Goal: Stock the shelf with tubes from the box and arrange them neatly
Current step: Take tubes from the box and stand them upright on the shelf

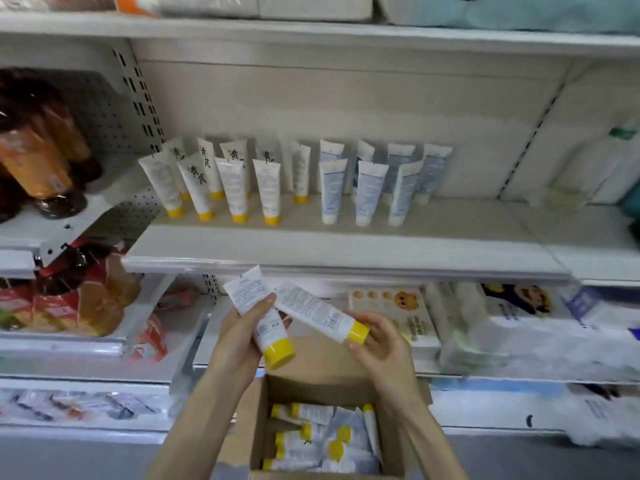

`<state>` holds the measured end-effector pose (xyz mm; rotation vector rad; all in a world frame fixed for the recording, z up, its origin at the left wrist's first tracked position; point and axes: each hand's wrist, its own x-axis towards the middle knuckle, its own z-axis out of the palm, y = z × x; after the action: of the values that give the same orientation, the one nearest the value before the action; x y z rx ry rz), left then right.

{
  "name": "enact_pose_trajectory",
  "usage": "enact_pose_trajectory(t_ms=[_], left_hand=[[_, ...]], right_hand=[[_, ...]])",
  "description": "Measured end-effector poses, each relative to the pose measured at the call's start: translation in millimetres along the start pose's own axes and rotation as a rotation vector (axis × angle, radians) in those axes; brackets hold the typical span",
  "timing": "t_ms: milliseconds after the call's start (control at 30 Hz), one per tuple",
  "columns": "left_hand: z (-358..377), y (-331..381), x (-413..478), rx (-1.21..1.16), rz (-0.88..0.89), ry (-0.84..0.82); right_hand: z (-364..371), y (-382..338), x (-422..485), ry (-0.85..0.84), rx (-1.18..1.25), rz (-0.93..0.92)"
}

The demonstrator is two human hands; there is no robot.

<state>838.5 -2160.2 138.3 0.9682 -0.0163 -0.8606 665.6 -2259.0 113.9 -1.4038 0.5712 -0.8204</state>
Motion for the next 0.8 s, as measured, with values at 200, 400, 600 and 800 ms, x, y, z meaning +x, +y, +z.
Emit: enact_pose_trajectory(t_ms=[200,400,600,800], left_hand=[[20.6,29.0,8.1,0.098,0.084,-0.037],[25.4,66.4,23.4,0.332,0.199,-0.118],[6.2,98.5,64.0,0.343,0.214,-0.132],[-27.8,132.0,117.8,0.349,0.292,-0.035]], right_hand=[[9.4,-17.0,33.6,-0.178,-0.044,0.114],[25.6,-27.2,79.1,-0.473,-0.338,0.130],[53.2,-13.0,123.1,-0.414,-0.313,0.154],[83.2,-2.6,174.2,-0.015,-0.210,0.091]])
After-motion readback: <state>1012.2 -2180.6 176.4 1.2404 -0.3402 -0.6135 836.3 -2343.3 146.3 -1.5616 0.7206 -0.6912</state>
